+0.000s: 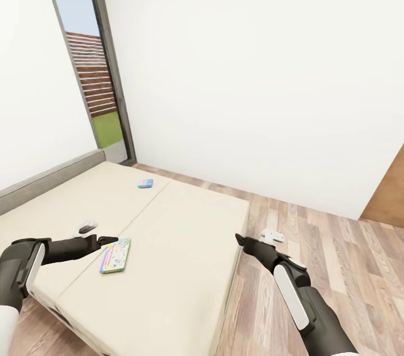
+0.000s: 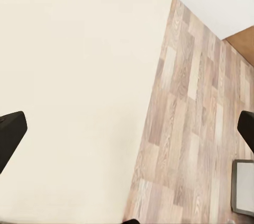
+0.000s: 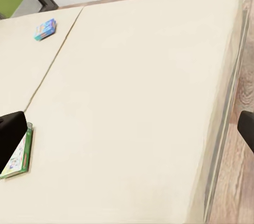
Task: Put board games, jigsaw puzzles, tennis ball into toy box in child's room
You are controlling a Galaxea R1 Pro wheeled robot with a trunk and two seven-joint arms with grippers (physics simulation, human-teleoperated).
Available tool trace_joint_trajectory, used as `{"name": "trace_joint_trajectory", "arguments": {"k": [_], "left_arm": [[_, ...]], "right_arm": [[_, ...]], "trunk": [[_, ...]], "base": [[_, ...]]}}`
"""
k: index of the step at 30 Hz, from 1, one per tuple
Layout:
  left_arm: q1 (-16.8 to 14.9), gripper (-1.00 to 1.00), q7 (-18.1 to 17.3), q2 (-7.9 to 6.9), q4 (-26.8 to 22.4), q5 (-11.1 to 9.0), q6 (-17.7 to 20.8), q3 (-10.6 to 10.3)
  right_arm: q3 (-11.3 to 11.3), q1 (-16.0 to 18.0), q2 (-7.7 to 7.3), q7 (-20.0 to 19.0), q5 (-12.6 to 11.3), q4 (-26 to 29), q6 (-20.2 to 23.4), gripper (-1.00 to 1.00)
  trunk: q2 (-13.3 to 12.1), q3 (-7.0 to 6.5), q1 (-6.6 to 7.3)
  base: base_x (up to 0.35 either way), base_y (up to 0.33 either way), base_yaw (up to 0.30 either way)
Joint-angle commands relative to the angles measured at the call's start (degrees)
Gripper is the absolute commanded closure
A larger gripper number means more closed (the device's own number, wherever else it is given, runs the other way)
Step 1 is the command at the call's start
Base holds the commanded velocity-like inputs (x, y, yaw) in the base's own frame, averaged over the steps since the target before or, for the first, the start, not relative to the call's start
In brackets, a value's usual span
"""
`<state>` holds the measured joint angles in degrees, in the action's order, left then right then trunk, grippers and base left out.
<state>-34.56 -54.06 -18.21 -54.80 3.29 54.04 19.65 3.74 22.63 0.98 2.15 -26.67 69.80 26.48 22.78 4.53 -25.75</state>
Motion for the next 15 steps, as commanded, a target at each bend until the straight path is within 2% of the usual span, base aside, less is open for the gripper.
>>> {"name": "trace_joint_trajectory", "arguments": {"k": [1, 8, 15], "left_arm": [[-0.1, -1.00, -0.4, 0.02, 0.0, 0.3, 0.4, 0.1], [-0.1, -1.00, -0.4, 0.02, 0.0, 0.3, 0.4, 0.1], [-0.1, -1.00, -0.4, 0.02, 0.0, 0.3, 0.4, 0.1]], "right_arm": [[0.0, 0.0, 0.00, 0.2, -0.4, 0.1, 0.2, -1.00], [0.0, 0.0, -0.01, 0.2, -0.4, 0.1, 0.2, -1.00], [0.0, 0.0, 0.01, 0.2, -0.4, 0.1, 0.2, -1.00]], "trunk": [[0.1, 0.17, -0.04], [0.1, 0.54, -0.04], [0.1, 1.01, -0.04]], "base": [[0.000, 0.057, -0.047], [0.000, 0.029, -0.101], [0.000, 0.095, -0.137]]}}
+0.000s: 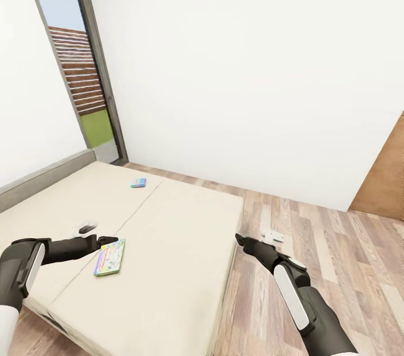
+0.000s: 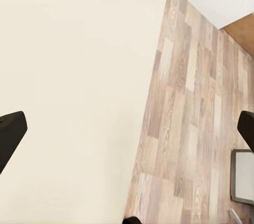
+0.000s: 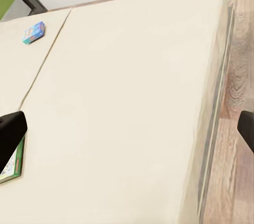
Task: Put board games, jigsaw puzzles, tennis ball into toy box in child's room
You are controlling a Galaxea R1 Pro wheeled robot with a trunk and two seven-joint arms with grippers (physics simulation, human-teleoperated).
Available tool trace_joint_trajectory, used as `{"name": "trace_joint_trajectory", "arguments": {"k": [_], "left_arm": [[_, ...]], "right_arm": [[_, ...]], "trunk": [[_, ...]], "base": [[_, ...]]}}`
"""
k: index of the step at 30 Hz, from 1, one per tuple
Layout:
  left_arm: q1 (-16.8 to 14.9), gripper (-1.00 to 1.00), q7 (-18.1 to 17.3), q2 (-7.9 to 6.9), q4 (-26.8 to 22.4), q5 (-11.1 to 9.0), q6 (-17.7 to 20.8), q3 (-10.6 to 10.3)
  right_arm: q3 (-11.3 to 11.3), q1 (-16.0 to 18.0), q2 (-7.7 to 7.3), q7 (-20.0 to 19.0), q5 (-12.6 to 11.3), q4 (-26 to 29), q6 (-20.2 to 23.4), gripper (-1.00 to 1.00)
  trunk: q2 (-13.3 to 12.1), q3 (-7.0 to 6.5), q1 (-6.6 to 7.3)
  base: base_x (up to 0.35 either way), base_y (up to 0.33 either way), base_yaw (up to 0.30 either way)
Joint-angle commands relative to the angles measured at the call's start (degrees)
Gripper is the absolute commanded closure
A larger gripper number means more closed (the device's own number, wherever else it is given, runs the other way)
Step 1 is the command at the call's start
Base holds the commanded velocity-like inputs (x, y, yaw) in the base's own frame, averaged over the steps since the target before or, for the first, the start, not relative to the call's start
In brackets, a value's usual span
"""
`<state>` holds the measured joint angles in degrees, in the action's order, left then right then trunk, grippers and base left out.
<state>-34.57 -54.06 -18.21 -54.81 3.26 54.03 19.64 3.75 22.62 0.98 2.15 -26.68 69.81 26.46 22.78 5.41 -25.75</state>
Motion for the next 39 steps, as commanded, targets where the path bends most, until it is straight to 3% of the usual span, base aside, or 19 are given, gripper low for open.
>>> {"name": "trace_joint_trajectory", "arguments": {"k": [1, 39], "left_arm": [[-0.1, -1.00, -0.4, 0.01, 0.0, 0.3, 0.4, 0.1], [-0.1, -1.00, -0.4, 0.01, 0.0, 0.3, 0.4, 0.1]], "right_arm": [[0.0, 0.0, 0.02, 0.2, -0.4, 0.1, 0.2, -1.00], [0.0, 0.1, 0.09, 0.2, -0.4, 0.1, 0.2, -1.00]], "trunk": [[0.1, 0.20, -0.04], [0.1, 2.77, -0.04]], "base": [[0.000, 0.043, -0.145], [-0.009, 0.031, -0.170]]}}
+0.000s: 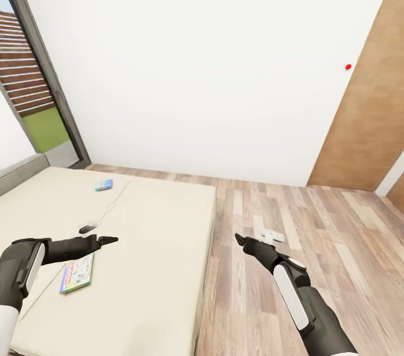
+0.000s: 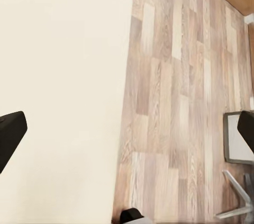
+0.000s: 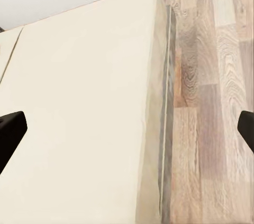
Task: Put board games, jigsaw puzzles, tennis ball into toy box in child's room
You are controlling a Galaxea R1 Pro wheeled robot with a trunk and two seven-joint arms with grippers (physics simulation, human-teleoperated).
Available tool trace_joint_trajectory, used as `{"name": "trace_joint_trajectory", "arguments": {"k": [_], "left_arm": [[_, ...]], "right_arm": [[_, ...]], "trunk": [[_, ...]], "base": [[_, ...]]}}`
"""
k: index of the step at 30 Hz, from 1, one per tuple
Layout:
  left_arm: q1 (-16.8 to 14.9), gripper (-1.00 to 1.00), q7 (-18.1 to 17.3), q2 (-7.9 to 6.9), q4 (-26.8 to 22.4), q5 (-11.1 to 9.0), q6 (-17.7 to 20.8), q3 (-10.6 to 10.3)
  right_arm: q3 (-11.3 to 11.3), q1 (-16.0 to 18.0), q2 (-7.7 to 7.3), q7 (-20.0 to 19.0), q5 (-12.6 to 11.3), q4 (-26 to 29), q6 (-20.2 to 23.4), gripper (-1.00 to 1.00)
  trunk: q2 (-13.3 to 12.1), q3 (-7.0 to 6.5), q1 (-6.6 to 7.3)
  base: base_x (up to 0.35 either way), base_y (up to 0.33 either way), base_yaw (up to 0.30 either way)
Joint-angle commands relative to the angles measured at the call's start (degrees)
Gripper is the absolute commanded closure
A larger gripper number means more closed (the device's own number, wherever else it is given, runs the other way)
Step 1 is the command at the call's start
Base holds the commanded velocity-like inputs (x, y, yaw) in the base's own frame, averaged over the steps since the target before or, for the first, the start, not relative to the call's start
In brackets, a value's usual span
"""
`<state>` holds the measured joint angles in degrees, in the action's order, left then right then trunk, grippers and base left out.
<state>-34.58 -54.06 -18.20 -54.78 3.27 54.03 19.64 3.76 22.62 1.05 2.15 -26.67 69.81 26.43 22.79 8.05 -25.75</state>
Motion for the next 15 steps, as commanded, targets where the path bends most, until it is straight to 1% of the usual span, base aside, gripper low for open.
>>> {"name": "trace_joint_trajectory", "arguments": {"k": [1, 4, 8, 11, 15], "left_arm": [[0.0, -1.00, -0.4, 0.01, 0.0, 0.3, 0.4, 0.1], [0.0, -1.00, -0.4, 0.01, -0.1, 0.3, 0.4, 0.1], [0.0, -1.00, -0.4, 0.01, -0.1, 0.3, 0.4, 0.1], [0.0, -1.00, -0.4, 0.01, -0.1, 0.3, 0.4, 0.1], [0.0, -1.00, -0.4, 0.01, -0.1, 0.3, 0.4, 0.1]], "right_arm": [[0.0, 0.1, 0.01, 0.2, -0.4, 0.1, 0.2, -1.00], [0.0, 0.1, 0.05, 0.2, -0.4, 0.1, 0.2, -1.00], [0.0, 0.1, 0.08, 0.1, -0.4, 0.2, 0.2, -1.00], [0.0, 0.1, 0.08, 0.1, -0.4, 0.2, 0.2, -1.00], [0.0, 0.1, 0.09, 0.1, -0.4, 0.2, 0.2, -1.00]], "trunk": [[0.1, 0.16, -0.03], [0.1, 0.26, -0.03], [0.1, 0.34, -0.03], [0.1, 0.37, -0.03], [0.1, 0.38, -0.03]], "base": [[-0.003, 0.007, -0.247], [-0.009, 0.020, -0.251], [-0.061, 0.086, -0.247], [-0.067, 0.093, -0.123], [-0.024, 0.033, -0.042]]}}
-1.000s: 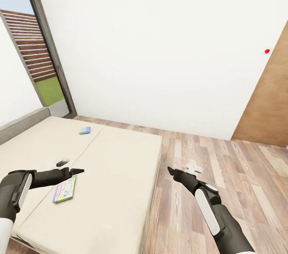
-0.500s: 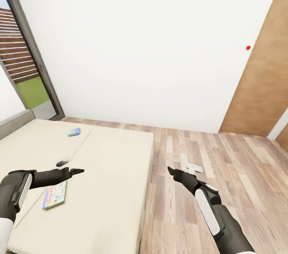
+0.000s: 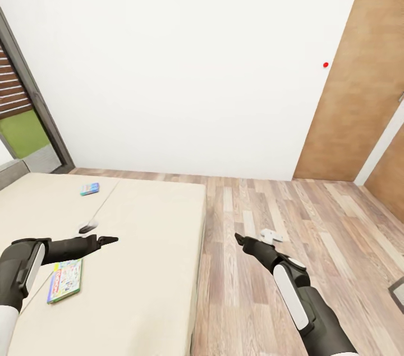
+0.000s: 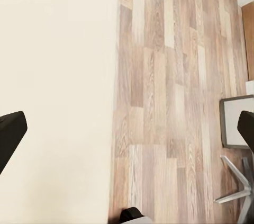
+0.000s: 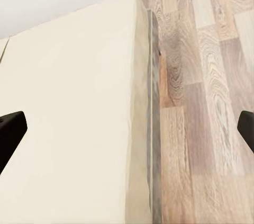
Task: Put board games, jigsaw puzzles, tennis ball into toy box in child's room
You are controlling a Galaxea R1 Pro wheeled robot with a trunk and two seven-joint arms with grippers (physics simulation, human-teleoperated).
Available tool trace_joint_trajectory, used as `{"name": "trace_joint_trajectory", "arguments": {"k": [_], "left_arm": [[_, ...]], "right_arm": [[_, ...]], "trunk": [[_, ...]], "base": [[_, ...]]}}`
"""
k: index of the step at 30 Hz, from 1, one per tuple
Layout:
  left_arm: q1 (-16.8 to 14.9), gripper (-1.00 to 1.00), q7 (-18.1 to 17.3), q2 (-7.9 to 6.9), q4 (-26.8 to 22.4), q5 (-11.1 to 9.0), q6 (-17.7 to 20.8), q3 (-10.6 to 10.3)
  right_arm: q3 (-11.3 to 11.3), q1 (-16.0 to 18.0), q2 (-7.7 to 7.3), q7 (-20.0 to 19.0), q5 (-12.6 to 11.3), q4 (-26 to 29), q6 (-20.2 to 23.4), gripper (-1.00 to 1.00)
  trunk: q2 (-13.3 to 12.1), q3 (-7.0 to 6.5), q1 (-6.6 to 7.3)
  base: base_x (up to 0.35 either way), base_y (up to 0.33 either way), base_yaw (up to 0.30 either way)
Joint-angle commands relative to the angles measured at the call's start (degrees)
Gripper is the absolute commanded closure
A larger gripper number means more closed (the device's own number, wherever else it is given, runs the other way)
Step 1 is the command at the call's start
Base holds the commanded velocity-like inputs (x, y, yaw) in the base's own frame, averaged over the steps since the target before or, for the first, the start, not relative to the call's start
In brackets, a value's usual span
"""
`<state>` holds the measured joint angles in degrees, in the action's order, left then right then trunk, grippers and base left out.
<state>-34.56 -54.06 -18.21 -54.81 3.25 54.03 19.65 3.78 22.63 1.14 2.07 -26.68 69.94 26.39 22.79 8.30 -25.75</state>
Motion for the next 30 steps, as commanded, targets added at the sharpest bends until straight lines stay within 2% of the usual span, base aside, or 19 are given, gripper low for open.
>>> {"name": "trace_joint_trajectory", "arguments": {"k": [1, 30], "left_arm": [[-0.1, -1.00, -0.4, 0.02, 0.0, 0.3, 0.4, 0.1], [-0.1, -1.00, -0.5, 0.02, 0.0, 0.3, 0.4, 0.1]], "right_arm": [[0.0, 0.0, 0.01, 0.2, -0.4, 0.1, 0.2, -1.00], [0.0, 0.0, 0.01, 0.3, -0.4, 0.0, 0.2, -1.00]], "trunk": [[0.1, 0.13, -0.03], [0.1, 0.13, -0.03]], "base": [[-0.014, 0.013, -0.016], [-0.021, 0.069, -0.002]]}}
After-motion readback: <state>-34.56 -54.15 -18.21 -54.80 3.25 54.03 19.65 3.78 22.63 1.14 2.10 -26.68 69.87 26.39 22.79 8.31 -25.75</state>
